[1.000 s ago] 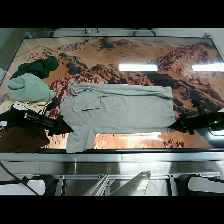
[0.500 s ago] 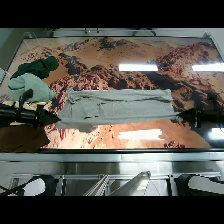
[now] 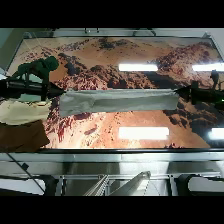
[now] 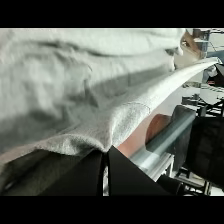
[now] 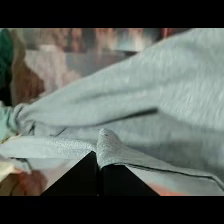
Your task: Fold the shirts.
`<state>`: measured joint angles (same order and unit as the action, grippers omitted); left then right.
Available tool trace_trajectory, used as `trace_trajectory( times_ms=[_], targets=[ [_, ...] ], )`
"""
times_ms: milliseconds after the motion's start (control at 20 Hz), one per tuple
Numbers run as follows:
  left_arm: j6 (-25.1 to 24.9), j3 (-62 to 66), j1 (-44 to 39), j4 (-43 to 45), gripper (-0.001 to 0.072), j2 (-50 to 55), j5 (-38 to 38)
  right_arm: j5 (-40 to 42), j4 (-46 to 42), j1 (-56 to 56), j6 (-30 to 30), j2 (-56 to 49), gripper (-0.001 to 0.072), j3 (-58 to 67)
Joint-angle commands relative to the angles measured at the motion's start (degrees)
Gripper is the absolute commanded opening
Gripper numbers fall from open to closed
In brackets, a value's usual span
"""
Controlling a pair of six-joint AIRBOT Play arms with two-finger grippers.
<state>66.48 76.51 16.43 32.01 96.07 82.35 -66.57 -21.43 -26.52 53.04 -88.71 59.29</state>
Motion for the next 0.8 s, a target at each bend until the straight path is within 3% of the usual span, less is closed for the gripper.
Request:
trace_trajectory(
  times_ms=[0,150,200,250,300,350,400,500,600,750],
  targets=[
    [1.6,10.1,-3.1,-0.5,0.0018,11.7,-0.9,7.1,0.2,3.5,-0.8,-8.0,0.0014,4.8],
    [2.4,16.0,-3.5,-0.2,0.002,18.8,1.3,7.3,-2.4,3.5,-0.8,-12.9,0.0013,6.3],
    [3.3,17.8,-3.5,-0.2,0.0063,20.4,2.8,7.3,-4.2,3.4,-0.8,-13.5,0.0014,6.3],
    [4.8,19.5,-3.5,-0.1,0.0271,21.6,3.9,7.5,-7.4,3.3,-0.8,-13.5,0.0015,6.3],
    [5.7,21.0,-3.2,-0.1,0.0296,22.3,5.3,7.0,-11.3,3.3,-0.8,-13.4,0.0114,6.8],
    [6.1,22.4,-2.8,-0.1,0.0296,22.5,7.0,5.2,-15.5,3.2,-0.8,-13.4,0.0337,8.1],
    [7.1,23.8,-2.4,-0.1,0.0296,22.5,8.4,2.6,-20.7,2.8,-0.5,-13.3,0.046,10.4],
    [10.1,28.5,-1.4,-0.1,0.0296,22.5,11.8,-1.1,-30.4,1.9,3.0,-13.3,0.0469,15.9],
    [12.5,33.3,-0.9,-0.1,0.0296,22.4,13.2,-1.4,-33.9,1.2,7.4,-13.3,0.0677,18.9],
    [13.6,37.3,-2.6,-0.2,0.0295,22.4,13.4,-1.8,-31.8,1.5,8.5,-14.9,0.0668,19.0]
  ],
)
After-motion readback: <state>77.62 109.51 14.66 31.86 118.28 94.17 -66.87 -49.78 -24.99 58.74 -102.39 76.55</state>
